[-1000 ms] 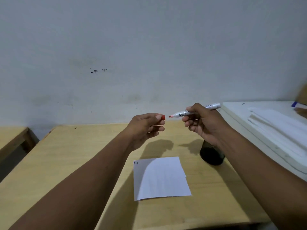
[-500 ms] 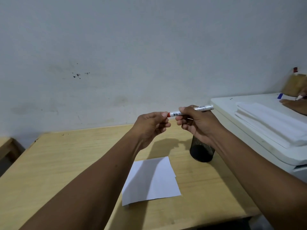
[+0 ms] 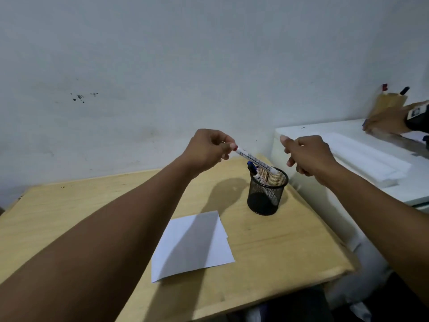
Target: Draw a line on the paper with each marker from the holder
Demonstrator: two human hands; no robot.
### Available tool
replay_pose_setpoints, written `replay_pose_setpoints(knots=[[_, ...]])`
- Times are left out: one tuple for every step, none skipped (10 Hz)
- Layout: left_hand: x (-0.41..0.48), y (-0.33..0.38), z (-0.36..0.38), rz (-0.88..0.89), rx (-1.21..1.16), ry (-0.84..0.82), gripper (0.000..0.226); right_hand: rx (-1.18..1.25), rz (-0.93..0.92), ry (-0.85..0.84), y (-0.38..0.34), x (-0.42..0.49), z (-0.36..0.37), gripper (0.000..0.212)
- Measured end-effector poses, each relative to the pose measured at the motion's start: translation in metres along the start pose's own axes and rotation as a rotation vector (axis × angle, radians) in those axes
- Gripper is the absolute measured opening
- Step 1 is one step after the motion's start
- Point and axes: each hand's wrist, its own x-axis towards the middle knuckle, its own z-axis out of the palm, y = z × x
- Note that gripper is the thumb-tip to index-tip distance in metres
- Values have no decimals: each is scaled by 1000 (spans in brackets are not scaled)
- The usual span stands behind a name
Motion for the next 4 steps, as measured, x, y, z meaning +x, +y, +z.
replay_pose_setpoints(knots=[[4, 6, 24, 91, 284, -60, 9, -34, -20, -6, 6, 1, -2, 60], [0, 13, 40, 145, 477, -137, 34, -67, -57, -22, 3, 0, -4, 52], [-3, 13, 38, 180, 515, -119, 54, -81, -128, -7, -4, 0, -2, 43], [-4, 10, 19, 128, 510, -46, 58, -119, -235, 70, -13, 2, 6, 30]])
